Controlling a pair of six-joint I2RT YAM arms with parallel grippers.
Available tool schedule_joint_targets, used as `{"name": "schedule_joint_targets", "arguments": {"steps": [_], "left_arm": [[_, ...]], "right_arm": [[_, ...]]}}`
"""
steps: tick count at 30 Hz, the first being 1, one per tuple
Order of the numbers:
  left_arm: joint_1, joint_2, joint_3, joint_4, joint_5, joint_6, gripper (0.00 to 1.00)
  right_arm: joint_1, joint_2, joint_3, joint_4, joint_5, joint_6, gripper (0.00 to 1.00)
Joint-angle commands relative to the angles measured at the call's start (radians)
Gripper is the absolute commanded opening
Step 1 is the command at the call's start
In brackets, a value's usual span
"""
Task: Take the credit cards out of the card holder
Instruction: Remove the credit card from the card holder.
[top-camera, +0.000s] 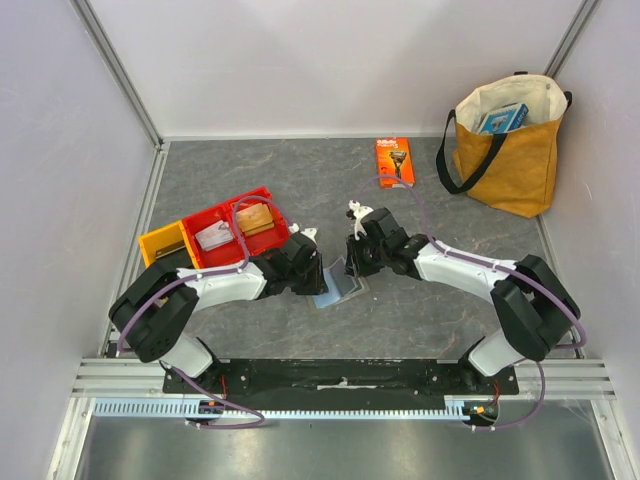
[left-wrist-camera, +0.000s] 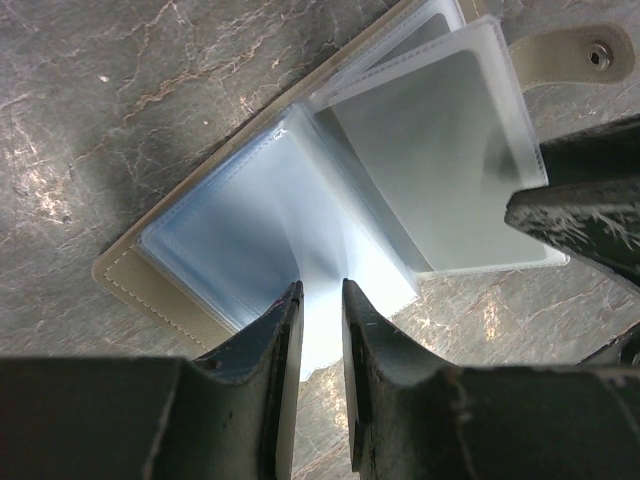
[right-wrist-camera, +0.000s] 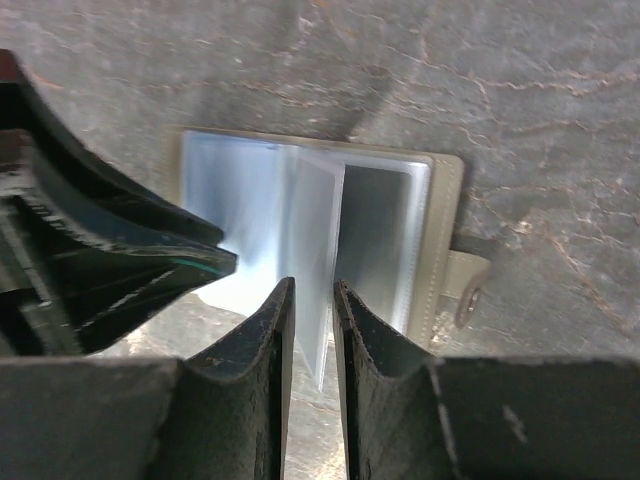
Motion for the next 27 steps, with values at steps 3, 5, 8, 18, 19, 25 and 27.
{"name": "schedule_joint_targets", "arguments": {"steps": [3, 5, 8, 18, 19, 25, 27], "left_arm": [[-0.011, 0.013, 0.011, -0.04, -0.023, 0.033, 0.29], [-0.01, -0.004, 0.0, -0.033, -0.031, 0.025, 0.29], [-0.01, -0.04, -0.022, -0.019, -0.05, 0.002, 0.28], [-0.01, -0.213, -0.112, -0.008, -0.176, -0.068, 0.26], [-0.013, -0.234, -0.121, -0.009, -0.19, -0.074, 0.25], [-0.01, -0.351, -0.157, -0.034, -0.258, -0.099, 0.25], [-0.01, -0.382, -0.163, -0.031, -0.258, -0.099, 0.25]], "right_arm": [[0.017, -0.045, 0.05, 0.011, -0.069, 0.018, 0.28], [0.021, -0.045, 0.053, 0.016, -0.09, 0.026, 0.28], [0.03, -0.042, 0.048, 0.036, -0.132, 0.041, 0.28], [0.081, 0.036, 0.039, 0.128, -0.235, 0.093, 0.34], [0.089, 0.049, 0.042, 0.131, -0.236, 0.093, 0.36], [0.101, 0.059, 0.04, 0.14, -0.206, 0.092, 0.39], [0.101, 0.053, 0.04, 0.135, -0.17, 0.087, 0.39]]}}
